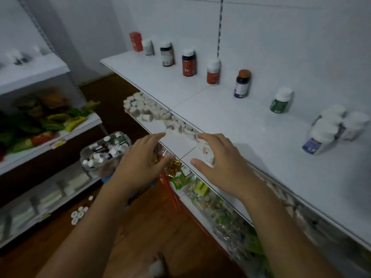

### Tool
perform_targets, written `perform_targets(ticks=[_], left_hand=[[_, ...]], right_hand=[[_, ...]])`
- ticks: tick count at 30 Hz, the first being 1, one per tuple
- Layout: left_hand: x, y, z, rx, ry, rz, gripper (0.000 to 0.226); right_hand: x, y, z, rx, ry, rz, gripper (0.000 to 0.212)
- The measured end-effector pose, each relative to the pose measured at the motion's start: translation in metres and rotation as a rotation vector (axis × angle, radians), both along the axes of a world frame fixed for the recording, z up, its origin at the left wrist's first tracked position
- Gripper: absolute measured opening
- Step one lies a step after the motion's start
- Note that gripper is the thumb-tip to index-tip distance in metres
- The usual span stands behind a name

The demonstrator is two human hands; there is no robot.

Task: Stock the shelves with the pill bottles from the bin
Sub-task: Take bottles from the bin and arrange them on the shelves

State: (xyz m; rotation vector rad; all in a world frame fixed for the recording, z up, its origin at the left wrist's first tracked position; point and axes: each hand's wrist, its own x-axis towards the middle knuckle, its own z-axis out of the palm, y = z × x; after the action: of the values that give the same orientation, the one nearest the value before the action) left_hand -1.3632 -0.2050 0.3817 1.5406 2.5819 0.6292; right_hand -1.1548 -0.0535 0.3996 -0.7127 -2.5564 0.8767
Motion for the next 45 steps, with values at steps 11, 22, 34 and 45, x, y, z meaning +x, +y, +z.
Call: perform_targets(ticks=[11,22,34,45], left_hand=[[-0.183,-0.167,-0.040,0.032,-0.115,0.336,0.078],[-0.345,-0.253,-0.068,0.024,-0.187,0.500,0.078],[-0.461,-0.214,-0.166,-0.181,-0.398,0.602,0.072],[-0.571,-0.150,-0.335,-0.388,-0.643,0.621,0.042]], right_hand=[[-0.206,-0.100,-0.031,-0.005,-0.120,0.182,0.063],[-0.393,-0.154,-0.077,-0.092,-0.200,0.237,0.061],[-0.563,-0.079,-0.197,-0.219,-0.368,0.275,0.063],[-0.700,-0.010,-0.308,-0.204,-0.666,0.370,0.059]])
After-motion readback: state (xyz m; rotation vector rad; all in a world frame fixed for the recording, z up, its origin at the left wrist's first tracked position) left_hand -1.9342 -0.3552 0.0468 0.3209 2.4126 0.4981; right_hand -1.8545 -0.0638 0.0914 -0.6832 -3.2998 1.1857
